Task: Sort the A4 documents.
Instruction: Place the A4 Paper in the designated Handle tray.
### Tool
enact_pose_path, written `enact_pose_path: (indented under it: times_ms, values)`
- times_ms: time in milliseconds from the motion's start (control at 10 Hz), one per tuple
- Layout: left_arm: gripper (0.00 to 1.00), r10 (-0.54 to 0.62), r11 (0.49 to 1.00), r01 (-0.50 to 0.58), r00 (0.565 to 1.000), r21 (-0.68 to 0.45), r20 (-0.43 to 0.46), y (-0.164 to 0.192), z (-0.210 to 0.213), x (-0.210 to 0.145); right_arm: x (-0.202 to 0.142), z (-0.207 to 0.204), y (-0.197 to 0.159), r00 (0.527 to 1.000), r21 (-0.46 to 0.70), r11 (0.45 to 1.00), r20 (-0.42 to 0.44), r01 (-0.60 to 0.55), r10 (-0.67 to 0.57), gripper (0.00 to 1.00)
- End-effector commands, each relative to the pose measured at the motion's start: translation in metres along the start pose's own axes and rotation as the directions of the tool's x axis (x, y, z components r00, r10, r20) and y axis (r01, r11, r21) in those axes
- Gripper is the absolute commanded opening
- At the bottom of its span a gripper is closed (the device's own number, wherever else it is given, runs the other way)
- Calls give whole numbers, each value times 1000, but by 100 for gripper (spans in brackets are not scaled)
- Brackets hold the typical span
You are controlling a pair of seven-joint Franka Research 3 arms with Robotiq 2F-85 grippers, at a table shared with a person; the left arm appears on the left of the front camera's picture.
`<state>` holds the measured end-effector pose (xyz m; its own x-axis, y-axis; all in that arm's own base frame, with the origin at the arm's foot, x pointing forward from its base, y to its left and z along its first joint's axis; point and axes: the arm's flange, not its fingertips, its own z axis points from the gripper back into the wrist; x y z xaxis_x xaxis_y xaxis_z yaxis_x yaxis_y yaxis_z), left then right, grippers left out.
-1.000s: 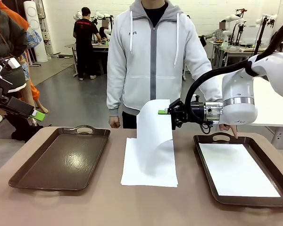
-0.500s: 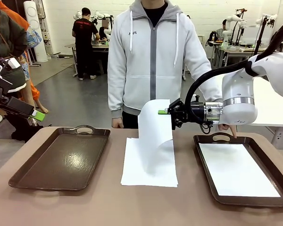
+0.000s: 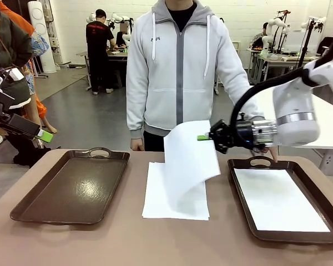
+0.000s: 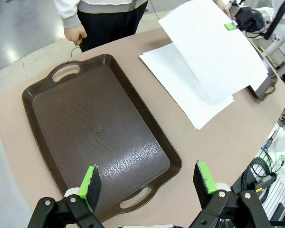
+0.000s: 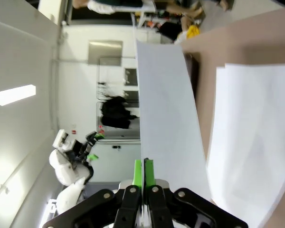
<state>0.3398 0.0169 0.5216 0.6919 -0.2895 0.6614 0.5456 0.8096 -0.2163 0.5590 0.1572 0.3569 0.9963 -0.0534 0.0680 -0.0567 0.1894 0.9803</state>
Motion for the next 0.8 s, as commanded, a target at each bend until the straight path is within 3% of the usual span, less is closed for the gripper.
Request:
enact_pose_path:
  times_ms: [0, 200, 700]
  values:
    - [100, 2, 1000, -2, 1000, -14, 4, 0, -1, 0, -24, 53, 10, 1000, -38, 999, -18, 9, -9, 1]
    - [100, 2, 1000, -2, 1000, -14, 4, 0, -1, 0, -27, 94, 21, 998, -72, 997, -44, 40, -44, 1]
    - [100, 2, 1000, -2, 1000, -14, 4, 0, -1, 0, -47, 177, 24, 987, -129, 980, 72, 151, -143, 1]
